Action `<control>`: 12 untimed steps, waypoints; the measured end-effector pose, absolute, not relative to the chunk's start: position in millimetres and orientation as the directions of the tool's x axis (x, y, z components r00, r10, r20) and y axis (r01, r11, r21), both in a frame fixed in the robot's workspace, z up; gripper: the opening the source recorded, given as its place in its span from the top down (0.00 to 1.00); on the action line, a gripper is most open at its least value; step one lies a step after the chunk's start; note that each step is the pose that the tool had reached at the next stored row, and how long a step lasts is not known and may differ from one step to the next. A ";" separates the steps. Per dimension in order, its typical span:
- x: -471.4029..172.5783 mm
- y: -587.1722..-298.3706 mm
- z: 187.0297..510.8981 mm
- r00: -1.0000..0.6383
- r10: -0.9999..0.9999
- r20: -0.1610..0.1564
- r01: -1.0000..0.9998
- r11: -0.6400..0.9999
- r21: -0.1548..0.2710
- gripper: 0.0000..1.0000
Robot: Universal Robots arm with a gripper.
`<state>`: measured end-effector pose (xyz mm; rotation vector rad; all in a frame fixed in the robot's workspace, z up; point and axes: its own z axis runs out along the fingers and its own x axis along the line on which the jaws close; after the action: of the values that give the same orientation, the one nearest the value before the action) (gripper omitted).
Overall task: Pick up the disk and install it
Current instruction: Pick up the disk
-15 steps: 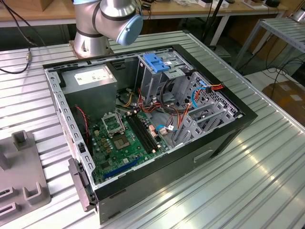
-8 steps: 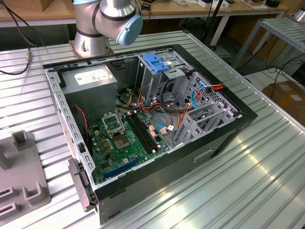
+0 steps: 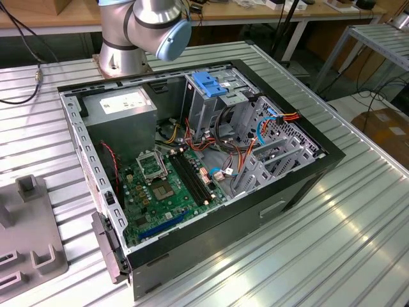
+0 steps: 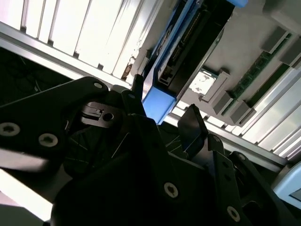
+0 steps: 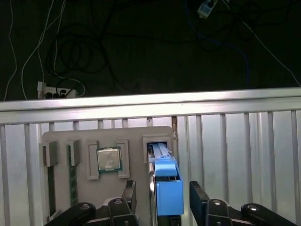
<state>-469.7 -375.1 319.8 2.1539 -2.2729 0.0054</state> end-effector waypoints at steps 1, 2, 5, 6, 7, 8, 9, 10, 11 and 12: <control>-469.8 -375.0 317.2 -0.054 -0.999 0.010 -0.999 0.054 0.005 0.43; -470.3 -374.8 315.4 -0.054 -0.999 0.010 -0.999 0.054 0.005 0.43; -471.0 -374.6 310.3 -0.054 -0.999 0.008 -0.999 0.054 0.005 0.43; -471.1 -374.6 309.5 -0.054 -0.999 0.007 -0.999 0.054 0.005 0.43; -471.1 -374.6 309.4 -0.054 -0.999 0.007 -0.999 0.054 0.005 0.43; -471.1 -374.6 309.4 -0.054 -0.999 0.007 -0.999 0.054 0.005 0.43; -471.1 -374.6 309.0 -0.054 -0.999 0.007 -0.999 0.054 0.005 0.43; -471.1 -374.6 308.8 -0.054 -0.999 0.007 -0.999 0.054 0.005 0.43; -471.1 -374.6 308.8 -0.054 -0.999 0.007 -0.999 0.054 0.005 0.43; -471.1 -374.6 308.8 -0.054 -0.999 0.007 -0.999 0.054 0.005 0.43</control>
<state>-471.1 -374.6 308.8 2.1555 -2.2742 0.0019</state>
